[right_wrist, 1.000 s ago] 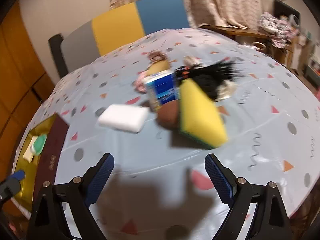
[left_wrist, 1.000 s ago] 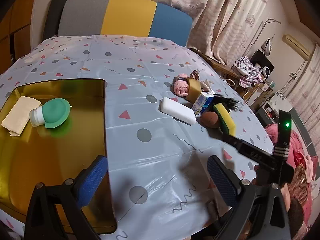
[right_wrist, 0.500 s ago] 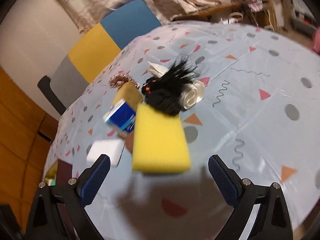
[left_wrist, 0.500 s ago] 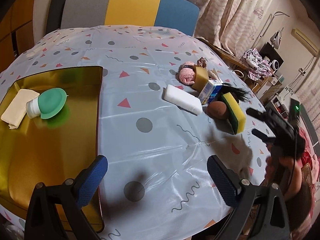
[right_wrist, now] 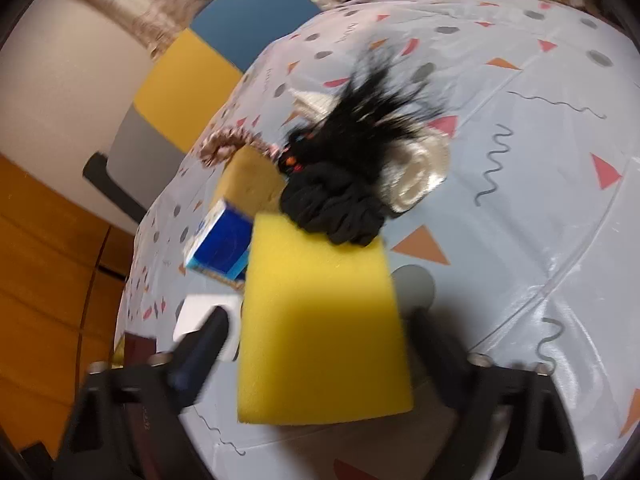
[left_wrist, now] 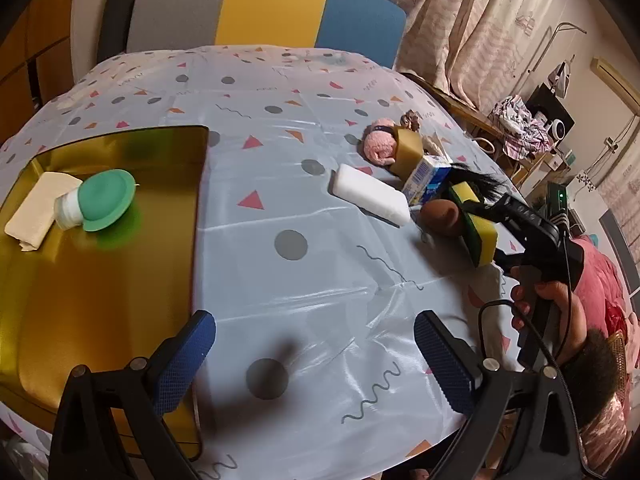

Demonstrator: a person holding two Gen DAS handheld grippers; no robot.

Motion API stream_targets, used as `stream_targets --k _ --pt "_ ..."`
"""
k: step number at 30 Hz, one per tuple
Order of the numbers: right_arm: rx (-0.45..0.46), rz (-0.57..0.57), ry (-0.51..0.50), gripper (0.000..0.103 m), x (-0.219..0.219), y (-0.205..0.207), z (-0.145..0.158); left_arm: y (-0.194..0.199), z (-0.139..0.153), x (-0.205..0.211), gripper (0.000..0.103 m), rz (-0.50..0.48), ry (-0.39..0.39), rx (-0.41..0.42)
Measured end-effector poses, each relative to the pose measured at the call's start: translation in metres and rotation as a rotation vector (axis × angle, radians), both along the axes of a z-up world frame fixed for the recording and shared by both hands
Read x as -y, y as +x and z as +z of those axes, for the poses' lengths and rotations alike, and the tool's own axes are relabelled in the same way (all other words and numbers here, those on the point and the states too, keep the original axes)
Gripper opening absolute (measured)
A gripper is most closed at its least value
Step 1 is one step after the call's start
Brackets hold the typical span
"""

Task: Organize rigid objects
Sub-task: 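Move the right tool to the yellow sponge and grasp it, then grasp the white eraser sponge with the left tool while the right tool holds the yellow sponge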

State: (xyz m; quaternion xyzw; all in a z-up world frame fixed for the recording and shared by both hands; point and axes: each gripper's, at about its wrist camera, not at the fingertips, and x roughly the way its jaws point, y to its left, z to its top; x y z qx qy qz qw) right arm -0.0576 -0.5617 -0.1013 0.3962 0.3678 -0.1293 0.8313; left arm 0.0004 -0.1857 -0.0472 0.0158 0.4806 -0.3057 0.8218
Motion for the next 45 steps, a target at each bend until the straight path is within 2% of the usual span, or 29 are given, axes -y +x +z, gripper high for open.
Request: stream_targets --k 1,6,11,16,20,24,30,35,40,45 --pt "-0.004 0.015 -0.003 0.072 -0.002 0.0 -0.002 0.0 -0.001 0.003 0.101 -0.005 0.003 -0.004" --pt "0.039 0.024 -0.072 0.071 -0.012 -0.016 0.001 0.003 -0.006 0.015 0.101 -0.015 0.013 -0.028" --pt "0.05 -0.027 -0.245 0.071 -0.019 -0.036 0.01 0.014 -0.01 0.036 0.101 -0.004 0.011 -0.065" --pt "0.044 -0.068 -0.338 0.071 -0.015 -0.048 0.009 0.031 -0.011 0.065 0.101 0.008 -0.016 -0.105" --pt "0.04 -0.034 -0.421 0.071 -0.026 -0.048 0.003 0.051 -0.015 0.091 0.101 0.035 -0.036 -0.149" --pt "0.088 0.003 -0.431 0.071 -0.033 -0.052 0.002 0.069 -0.023 0.113 0.101 0.057 -0.053 -0.207" --pt "0.109 0.018 -0.404 0.071 -0.032 -0.05 -0.003 0.103 -0.046 0.143 0.101 0.143 -0.044 -0.324" --pt "0.105 0.016 -0.386 0.07 -0.031 -0.049 -0.008 0.126 -0.061 0.165 0.101 0.165 0.022 -0.388" --pt "0.11 0.013 -0.387 0.07 -0.032 -0.051 -0.009 0.145 -0.062 0.183 0.101 0.173 0.06 -0.362" --pt "0.12 0.011 -0.374 0.07 -0.03 -0.052 -0.01 0.155 -0.064 0.2 0.101 0.163 0.145 -0.292"
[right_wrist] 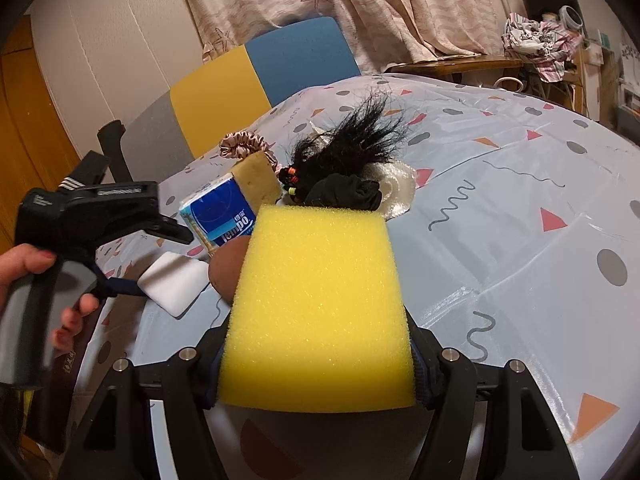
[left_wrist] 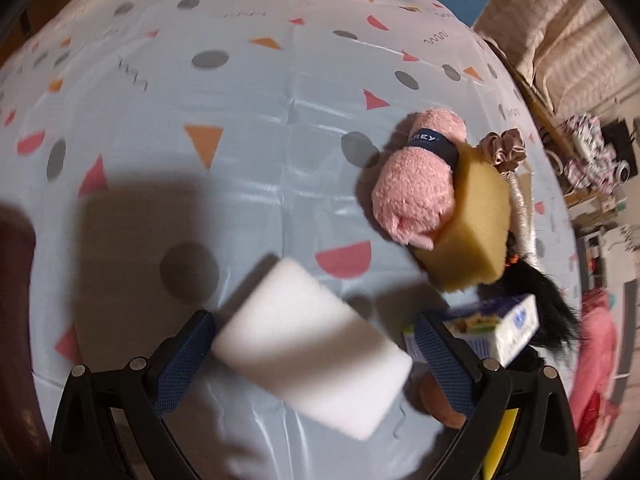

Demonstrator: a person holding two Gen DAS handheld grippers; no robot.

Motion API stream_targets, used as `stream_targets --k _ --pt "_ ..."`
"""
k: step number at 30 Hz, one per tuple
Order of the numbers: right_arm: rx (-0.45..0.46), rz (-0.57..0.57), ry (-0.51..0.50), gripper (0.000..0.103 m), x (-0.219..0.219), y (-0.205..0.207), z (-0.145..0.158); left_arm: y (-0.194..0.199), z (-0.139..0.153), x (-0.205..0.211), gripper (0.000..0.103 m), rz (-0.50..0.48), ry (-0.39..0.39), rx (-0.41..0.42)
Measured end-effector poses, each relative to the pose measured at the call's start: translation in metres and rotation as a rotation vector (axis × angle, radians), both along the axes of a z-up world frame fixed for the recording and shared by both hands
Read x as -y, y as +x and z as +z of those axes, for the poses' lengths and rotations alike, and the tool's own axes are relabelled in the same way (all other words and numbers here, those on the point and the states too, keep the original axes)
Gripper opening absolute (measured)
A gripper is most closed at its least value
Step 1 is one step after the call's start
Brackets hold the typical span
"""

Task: Organize rigid objects
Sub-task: 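Grasp the white eraser sponge with the left tool while the right tool holds the yellow sponge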

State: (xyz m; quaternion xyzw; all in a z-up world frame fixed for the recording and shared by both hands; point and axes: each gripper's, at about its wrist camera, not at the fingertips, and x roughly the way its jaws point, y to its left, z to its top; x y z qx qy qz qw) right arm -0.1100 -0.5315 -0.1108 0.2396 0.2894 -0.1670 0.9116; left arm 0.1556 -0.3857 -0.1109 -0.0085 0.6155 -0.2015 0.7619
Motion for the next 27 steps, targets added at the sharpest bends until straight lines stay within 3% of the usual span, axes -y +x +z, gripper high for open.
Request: stream_targets --k 7,12,27 --pt "0.009 0.002 0.012 0.07 0.001 -0.002 0.0 -0.019 -0.006 0.023 0.098 -0.161 0.174 0.159" --pt "0.012 0.002 0.015 0.07 0.002 -0.002 -0.001 -0.032 0.0 0.003 0.085 -0.16 0.096 0.197" --pt "0.001 -0.002 0.001 0.07 0.001 0.0 -0.001 -0.08 0.011 -0.087 0.084 -0.099 -0.123 0.159"
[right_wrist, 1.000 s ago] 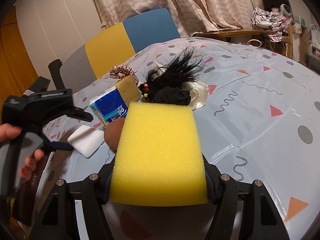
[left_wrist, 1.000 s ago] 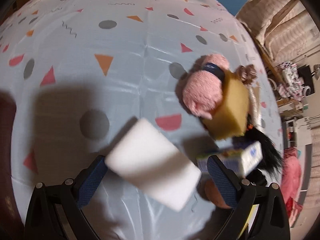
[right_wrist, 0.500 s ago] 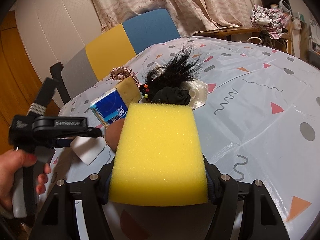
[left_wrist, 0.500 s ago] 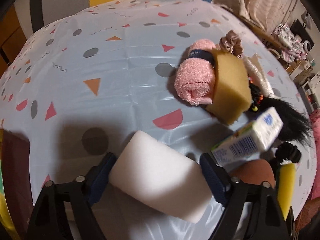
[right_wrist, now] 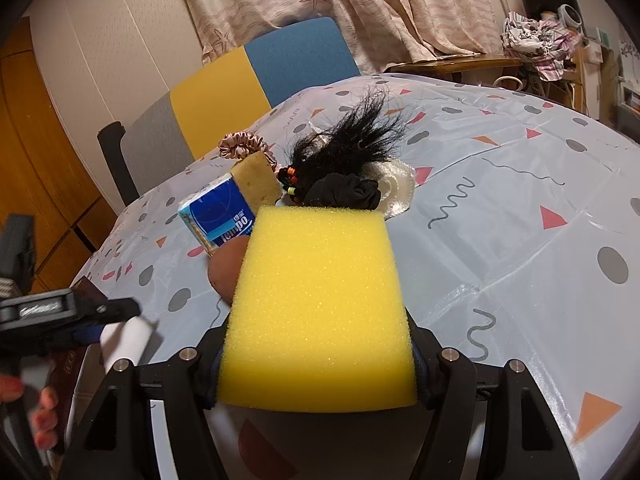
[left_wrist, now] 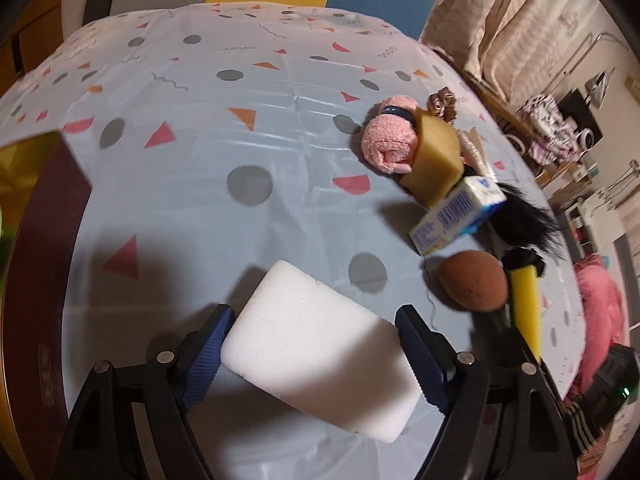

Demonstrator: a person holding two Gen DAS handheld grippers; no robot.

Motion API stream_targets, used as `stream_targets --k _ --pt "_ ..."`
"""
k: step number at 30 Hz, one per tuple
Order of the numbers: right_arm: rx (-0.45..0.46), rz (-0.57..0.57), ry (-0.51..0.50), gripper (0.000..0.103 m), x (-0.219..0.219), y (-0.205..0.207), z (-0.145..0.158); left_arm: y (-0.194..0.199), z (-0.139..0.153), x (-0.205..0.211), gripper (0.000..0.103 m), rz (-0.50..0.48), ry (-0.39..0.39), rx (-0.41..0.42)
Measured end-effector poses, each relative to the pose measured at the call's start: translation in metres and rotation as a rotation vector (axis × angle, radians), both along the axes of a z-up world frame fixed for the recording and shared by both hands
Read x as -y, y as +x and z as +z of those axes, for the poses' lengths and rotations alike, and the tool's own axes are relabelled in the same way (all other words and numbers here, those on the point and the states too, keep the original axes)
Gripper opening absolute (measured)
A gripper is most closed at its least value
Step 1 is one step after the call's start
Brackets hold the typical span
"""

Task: Organize rigid objects
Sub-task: 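Grasp the white eraser sponge with the left tool while the right tool holds the yellow sponge, then carry the white sponge toward the gold tray with the left tool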

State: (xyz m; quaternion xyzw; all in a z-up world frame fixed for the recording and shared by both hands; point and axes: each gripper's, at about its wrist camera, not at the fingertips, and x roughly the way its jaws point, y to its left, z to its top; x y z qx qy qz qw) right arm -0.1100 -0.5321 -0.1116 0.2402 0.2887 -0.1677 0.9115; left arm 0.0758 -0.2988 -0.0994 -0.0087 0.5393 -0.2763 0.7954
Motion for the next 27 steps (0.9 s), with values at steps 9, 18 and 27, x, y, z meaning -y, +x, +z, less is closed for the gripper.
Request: stream_targets --k 9,18,27 --pt "-0.012 -0.003 -0.017 0.07 -0.002 0.002 0.0 -0.013 0.022 -0.016 0.084 -0.026 -0.092 -0.004" --pt "-0.048 -0.011 -0.053 0.069 -0.008 0.005 0.0 -0.006 0.056 -0.061 0.084 0.031 -0.191 0.047" --pt "-0.074 -0.019 -0.066 0.069 -0.009 0.006 0.002 0.026 0.071 -0.133 0.084 0.193 -0.322 0.017"
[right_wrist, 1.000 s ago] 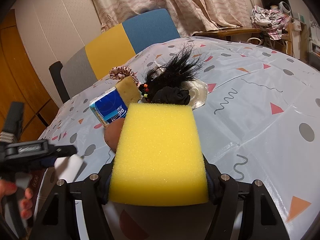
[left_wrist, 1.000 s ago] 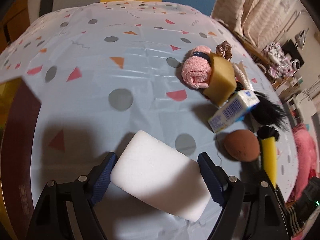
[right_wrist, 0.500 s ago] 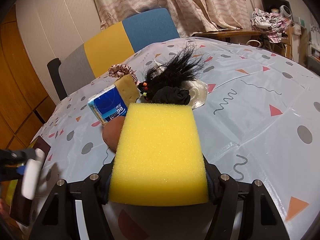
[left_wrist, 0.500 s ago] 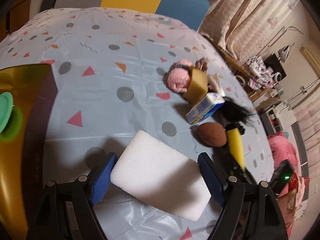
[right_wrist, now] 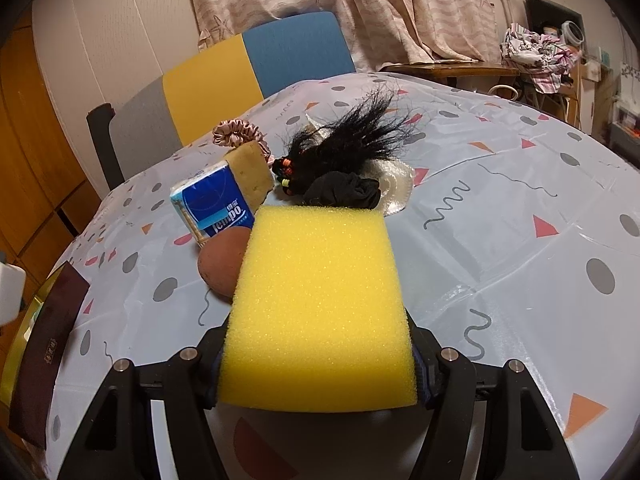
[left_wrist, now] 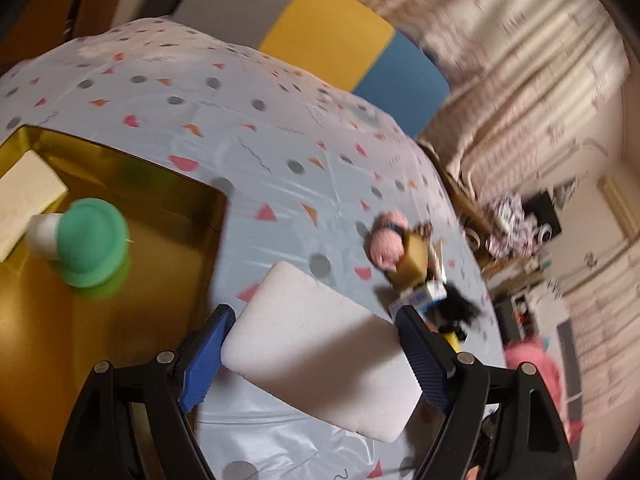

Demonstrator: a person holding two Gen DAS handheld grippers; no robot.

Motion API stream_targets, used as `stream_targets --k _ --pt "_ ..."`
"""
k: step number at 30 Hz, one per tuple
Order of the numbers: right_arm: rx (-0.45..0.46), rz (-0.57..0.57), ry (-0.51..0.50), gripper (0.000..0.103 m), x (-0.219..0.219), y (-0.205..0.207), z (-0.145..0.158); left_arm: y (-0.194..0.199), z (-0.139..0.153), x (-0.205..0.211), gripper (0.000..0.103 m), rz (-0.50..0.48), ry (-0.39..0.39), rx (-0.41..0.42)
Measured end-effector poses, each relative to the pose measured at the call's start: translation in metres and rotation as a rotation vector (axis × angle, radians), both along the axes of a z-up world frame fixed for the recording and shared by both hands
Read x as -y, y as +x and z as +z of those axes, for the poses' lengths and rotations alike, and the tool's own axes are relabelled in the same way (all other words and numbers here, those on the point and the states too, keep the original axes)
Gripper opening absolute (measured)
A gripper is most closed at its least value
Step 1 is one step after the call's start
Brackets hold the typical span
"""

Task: Organize rigid objects
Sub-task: 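Carry the white sponge toward the gold tray with the left tool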

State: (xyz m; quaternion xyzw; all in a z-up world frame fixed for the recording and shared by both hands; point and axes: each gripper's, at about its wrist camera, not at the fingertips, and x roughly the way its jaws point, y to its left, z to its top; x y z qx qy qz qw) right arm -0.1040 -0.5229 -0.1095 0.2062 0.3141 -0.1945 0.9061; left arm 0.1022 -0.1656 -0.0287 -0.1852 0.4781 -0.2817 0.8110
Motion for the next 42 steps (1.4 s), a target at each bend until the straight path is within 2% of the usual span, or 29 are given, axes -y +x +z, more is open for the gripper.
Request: stream_targets --k 6,12,22,27,32,34,36,37,39,42 --pt "-0.01 -0.049 0.004 0.069 -0.001 -0.006 0.006 0.025 -0.003 -0.036 0.084 0.073 -0.036 -0.017" --pt "0.027 -0.088 0.051 0.069 -0.011 -0.022 0.019 0.051 -0.021 -0.051 0.084 0.109 -0.004 -0.045" --pt "0.116 0.023 0.05 0.069 -0.061 -0.02 0.061 0.083 -0.047 -0.052 0.084 0.096 0.04 -0.101" --pt "0.134 0.091 0.073 0.069 -0.086 -0.009 0.071 0.094 -0.047 -0.054 0.09 0.114 0.013 -0.115" --pt "0.133 0.15 0.085 0.069 -0.107 -0.001 0.074 0.1 -0.048 -0.053 0.091 0.095 0.015 -0.14" --pt "0.131 0.171 0.089 0.069 -0.115 0.002 0.075 0.101 -0.045 -0.056 0.093 0.098 -0.019 -0.156" --pt "0.13 0.188 0.09 0.069 -0.122 0.003 0.076 0.104 -0.038 -0.063 0.093 0.094 -0.126 -0.165" --pt "0.128 0.2 0.088 0.069 -0.126 0.004 0.075 0.105 -0.033 -0.066 0.093 0.094 -0.149 -0.159" --pt "0.121 0.212 0.088 0.069 -0.13 0.006 0.075 0.108 -0.023 -0.066 0.093 0.076 -0.095 -0.124" --pt "0.114 0.224 0.101 0.069 -0.133 0.006 0.073 0.111 -0.014 -0.058 0.093 0.042 0.159 -0.063"
